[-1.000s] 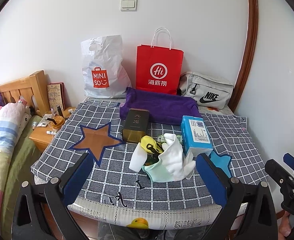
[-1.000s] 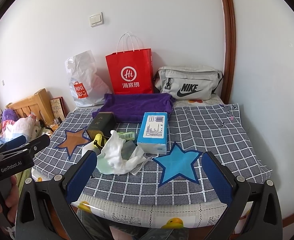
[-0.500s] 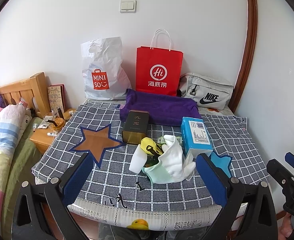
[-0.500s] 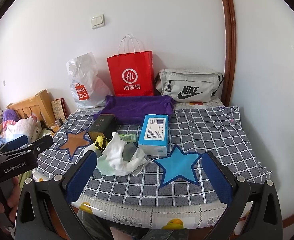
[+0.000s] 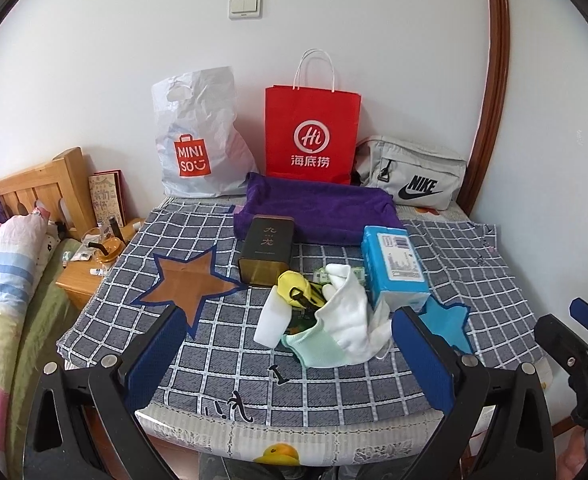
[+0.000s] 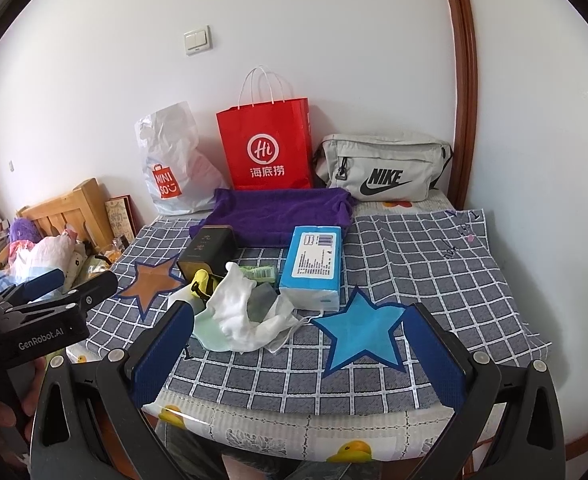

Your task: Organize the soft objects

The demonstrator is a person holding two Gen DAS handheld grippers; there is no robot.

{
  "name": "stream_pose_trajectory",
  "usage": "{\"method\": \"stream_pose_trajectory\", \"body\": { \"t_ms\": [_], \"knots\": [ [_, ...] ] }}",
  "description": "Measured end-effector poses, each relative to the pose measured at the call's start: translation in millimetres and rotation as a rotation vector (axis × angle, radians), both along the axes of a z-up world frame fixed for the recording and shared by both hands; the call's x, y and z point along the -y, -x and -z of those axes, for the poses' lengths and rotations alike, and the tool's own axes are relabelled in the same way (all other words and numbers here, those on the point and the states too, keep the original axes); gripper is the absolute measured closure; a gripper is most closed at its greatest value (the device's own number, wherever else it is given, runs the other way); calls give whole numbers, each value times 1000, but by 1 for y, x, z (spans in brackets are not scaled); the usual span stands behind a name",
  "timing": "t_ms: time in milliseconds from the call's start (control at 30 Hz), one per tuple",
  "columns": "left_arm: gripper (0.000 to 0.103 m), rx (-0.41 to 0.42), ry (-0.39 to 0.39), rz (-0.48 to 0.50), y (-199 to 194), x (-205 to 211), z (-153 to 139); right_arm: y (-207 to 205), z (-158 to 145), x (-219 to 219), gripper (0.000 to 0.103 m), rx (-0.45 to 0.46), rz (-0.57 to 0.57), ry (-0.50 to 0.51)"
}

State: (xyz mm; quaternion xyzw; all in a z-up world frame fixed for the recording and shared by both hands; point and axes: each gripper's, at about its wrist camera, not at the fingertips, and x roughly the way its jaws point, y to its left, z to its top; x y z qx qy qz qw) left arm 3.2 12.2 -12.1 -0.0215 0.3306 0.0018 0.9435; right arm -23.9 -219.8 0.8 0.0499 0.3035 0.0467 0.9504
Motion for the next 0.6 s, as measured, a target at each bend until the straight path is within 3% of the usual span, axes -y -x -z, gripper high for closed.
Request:
{"method": "stream_pose_trajectory", "body": {
  "t_ms": [167, 300, 467, 600],
  "knots": [
    [0, -45, 0, -42, -18, -17, 27, -15, 23, 5, 0, -46, -4, -25],
    [2, -121, -66, -37, -36, -25, 57, -33, 50, 8, 0, -106, -4, -42],
    [5, -183, 25, 5, -53, -36, 87, -54, 82, 6, 0, -167, -10, -51],
    [8, -218, 53, 38, -72, -36, 108, -67, 104, 3, 1, -205, -28, -43]
  ]
}}
